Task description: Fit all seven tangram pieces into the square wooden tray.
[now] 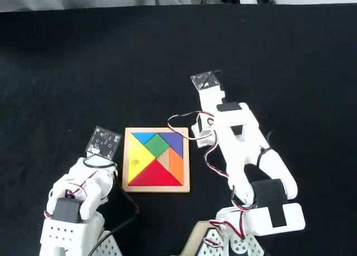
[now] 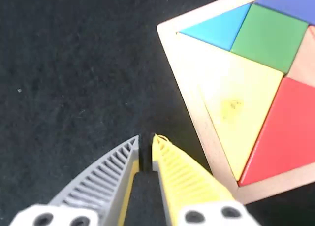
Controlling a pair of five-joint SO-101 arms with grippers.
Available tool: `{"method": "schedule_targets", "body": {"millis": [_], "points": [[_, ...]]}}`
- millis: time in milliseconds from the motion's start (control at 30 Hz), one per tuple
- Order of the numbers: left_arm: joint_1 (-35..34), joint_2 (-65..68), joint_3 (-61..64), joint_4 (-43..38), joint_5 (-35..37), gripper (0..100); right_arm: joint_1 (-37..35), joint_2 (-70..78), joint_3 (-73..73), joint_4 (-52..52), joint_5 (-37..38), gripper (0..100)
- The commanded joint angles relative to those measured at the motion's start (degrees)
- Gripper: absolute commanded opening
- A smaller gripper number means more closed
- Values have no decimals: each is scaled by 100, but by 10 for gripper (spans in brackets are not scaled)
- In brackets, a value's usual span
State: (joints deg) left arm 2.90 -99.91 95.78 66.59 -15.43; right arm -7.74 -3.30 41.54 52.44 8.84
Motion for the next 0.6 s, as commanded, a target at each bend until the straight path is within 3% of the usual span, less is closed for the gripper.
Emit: {"method": "schedule_targets", "body": {"millis": [0,233,433,567], "points": [[66,1196,-558,-818,325,57,0,-224,31,-97,-9,11],[101,4844,-1754,-2207,1248,29,-18,-224,154,-220,-44,11],[295,7033,-2993,-2268,1741,30,-18,-259,198,-273,-9,11],[646,7648,-3424,-2180,1996,30,-18,-268,198,-237,-9,11]]}}
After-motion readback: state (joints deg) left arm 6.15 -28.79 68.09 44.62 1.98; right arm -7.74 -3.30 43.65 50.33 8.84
